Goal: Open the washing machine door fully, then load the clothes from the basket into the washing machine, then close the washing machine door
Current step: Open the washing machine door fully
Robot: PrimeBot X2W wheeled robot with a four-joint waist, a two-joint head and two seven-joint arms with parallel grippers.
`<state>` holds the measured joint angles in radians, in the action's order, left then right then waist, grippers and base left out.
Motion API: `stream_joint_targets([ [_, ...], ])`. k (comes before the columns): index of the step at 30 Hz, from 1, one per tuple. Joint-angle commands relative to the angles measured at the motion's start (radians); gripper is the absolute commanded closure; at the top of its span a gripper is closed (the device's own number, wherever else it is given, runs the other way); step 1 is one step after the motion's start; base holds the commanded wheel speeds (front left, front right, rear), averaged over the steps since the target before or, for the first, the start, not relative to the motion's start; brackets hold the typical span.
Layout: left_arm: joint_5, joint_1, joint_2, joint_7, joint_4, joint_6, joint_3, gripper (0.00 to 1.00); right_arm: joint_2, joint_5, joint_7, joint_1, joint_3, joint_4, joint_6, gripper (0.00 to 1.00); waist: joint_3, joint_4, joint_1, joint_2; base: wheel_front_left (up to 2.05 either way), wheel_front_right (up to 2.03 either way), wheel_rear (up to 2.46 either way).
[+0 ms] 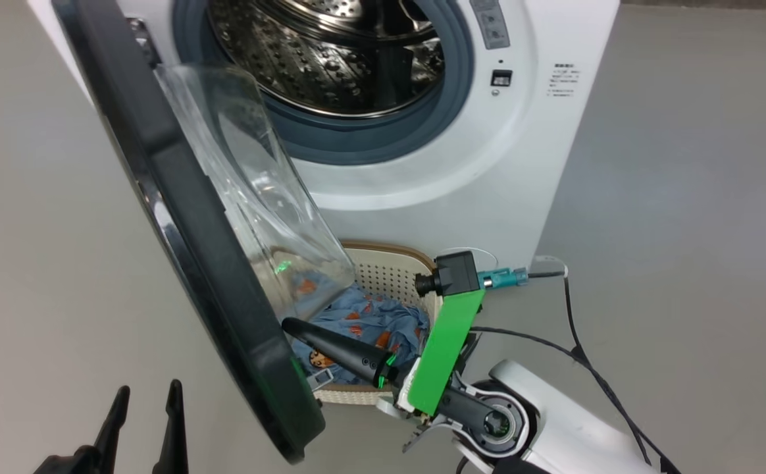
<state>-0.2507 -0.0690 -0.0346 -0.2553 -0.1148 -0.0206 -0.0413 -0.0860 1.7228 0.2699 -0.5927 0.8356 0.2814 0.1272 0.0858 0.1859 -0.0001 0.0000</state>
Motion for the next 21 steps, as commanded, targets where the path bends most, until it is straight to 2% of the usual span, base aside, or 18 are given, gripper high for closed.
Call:
stream_joint_targets([
  [1,0.009,0.004,-0.016,-0.006,0.019,0.003,-0.032,0.0,0.036,0.012,-0.013,0.002,0.021,-0.02,0.003,1.0,-0.013,0.016,0.0001,0.0,0.0,0.0,0.0],
  [16,0.027,-0.01,-0.016,-0.006,0.02,0.016,-0.044,0.0,0.036,0.037,-0.117,-0.002,0.095,0.019,0.003,1.0,-0.037,0.035,0.0001,0.0,0.0,0.0,0.0],
  [21,0.034,-0.003,-0.016,-0.006,0.01,0.02,-0.066,0.0,0.036,-0.021,-0.158,-0.005,0.091,0.018,0.003,1.0,-0.036,0.019,0.0001,0.0,0.0,0.0,0.0],
])
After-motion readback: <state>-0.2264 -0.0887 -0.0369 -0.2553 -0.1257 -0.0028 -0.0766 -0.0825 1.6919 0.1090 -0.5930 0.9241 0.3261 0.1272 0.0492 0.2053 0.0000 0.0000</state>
